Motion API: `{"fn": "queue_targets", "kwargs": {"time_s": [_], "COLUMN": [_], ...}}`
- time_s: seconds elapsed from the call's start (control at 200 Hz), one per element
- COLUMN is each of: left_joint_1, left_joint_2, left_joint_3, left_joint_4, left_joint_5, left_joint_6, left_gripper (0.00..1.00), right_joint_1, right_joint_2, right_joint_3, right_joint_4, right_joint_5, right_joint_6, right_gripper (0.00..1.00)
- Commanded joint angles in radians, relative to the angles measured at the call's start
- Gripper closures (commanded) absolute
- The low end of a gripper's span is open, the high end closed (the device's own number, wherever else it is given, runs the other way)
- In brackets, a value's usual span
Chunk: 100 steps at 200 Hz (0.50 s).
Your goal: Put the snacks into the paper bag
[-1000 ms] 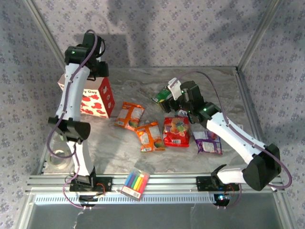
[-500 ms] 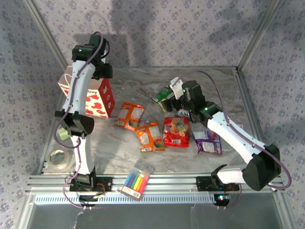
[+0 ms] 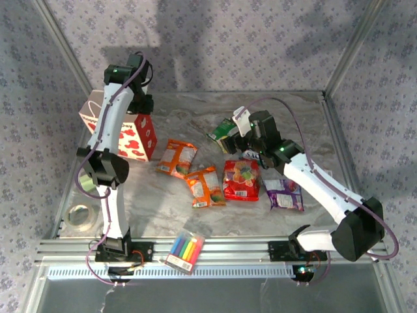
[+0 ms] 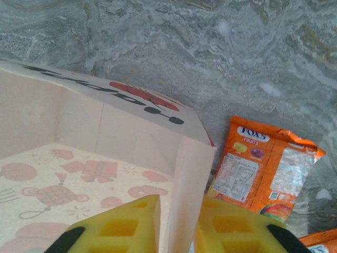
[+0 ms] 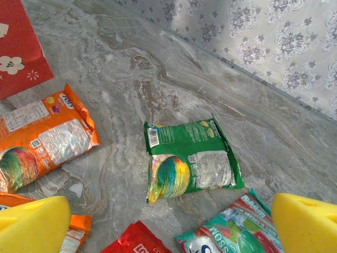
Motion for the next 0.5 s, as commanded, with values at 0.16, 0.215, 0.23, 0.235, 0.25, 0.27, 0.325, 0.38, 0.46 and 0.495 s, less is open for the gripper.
{"fn": "queue_targets", "kwargs": {"time_s": [0.16,0.215,0.23,0.235,0.25,0.27,0.325,0.38,0.46,0.495], "left_joint_1": [-0.007,-0.007,-0.007,-0.007,-0.008,-0.008,-0.007,-0.005,-0.006,-0.004], "left_joint_2": [-0.014,-0.007,-0.004,-0.003,0.0,0.002,-0.018,-0.032,-0.061,-0.075], "left_joint_3": [0.026,0.055,0.065,0.066,0.075,0.08,0.048,0.027,-0.018,-0.042], "left_joint_4": [-0.034,-0.05,-0.054,-0.057,-0.064,-0.069,-0.05,-0.046,-0.034,-0.024], "left_joint_5": [-0.013,-0.017,-0.017,-0.017,-0.015,-0.018,-0.032,-0.033,-0.041,-0.045], "left_joint_6": [0.133,0.168,0.18,0.182,0.194,0.211,0.236,0.26,0.307,0.335], "left_gripper": [0.98,1.0,1.0,1.0,1.0,1.0,1.0,1.0,1.0,1.0], "right_joint_1": [-0.007,-0.006,-0.006,-0.006,-0.006,-0.006,-0.006,-0.007,-0.007,-0.006], "right_joint_2": [-0.057,-0.056,-0.058,-0.058,-0.059,-0.059,-0.059,-0.059,-0.058,-0.058], "right_joint_3": [-0.029,-0.03,-0.029,-0.029,-0.029,-0.029,-0.031,-0.032,-0.034,-0.034], "right_joint_4": [-0.022,-0.022,-0.022,-0.021,-0.022,-0.022,-0.022,-0.018,-0.01,-0.007], "right_joint_5": [0.029,0.027,0.027,0.027,0.027,0.028,0.028,0.029,0.024,0.02], "right_joint_6": [0.01,0.014,0.016,0.016,0.016,0.017,0.018,0.02,0.028,0.032], "right_gripper": [0.0,0.0,0.0,0.0,0.0,0.0,0.0,0.0,0.0,0.0]}}
